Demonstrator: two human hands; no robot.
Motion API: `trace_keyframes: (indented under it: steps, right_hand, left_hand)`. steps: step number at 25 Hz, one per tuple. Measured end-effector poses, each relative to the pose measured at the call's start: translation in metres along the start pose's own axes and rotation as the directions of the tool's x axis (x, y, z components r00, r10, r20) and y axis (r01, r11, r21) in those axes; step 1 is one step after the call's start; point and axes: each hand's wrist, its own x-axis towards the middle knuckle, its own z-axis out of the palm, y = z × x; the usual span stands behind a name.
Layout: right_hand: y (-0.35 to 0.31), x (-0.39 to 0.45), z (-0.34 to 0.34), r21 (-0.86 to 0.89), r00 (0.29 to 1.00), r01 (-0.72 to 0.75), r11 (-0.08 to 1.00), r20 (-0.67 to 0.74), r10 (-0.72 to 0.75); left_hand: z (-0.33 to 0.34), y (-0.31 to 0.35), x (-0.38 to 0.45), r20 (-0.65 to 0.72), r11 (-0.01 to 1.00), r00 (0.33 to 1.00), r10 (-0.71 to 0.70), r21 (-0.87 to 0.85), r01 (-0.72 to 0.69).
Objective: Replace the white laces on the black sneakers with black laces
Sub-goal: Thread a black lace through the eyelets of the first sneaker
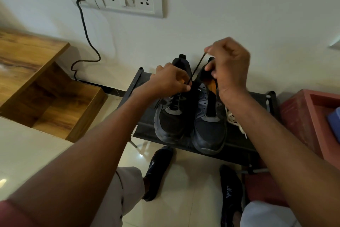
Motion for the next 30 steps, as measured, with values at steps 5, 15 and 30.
trace_keyframes:
  steps: [5, 15, 30]
  right_hand:
    - [-0.001, 0.007, -0.011, -0.011, 0.996, -0.068, 0.998, 0.052, 0.069]
    - [0.015, -0.001, -0.003, -0.344, 0.996, 0.092, 0.935, 0.048, -0.08]
    - [-0.001, 0.015, -0.025, 0.136, 0.968, -0.231, 0.963, 0.128, 0.214]
  left_hand:
    - [-0.007, 0.018, 0.001, -0.289, 0.867, 0.954, 0.076, -0.453, -0.206]
    - [-0.028, 0.04, -0.002, -0.474, 0.769, 0.865, 0.162, -0.489, -0.412]
    - [-0.008, -0.018, 0.001, -0.047, 0.976, 0.984, -0.17, 0.13, 0.175]
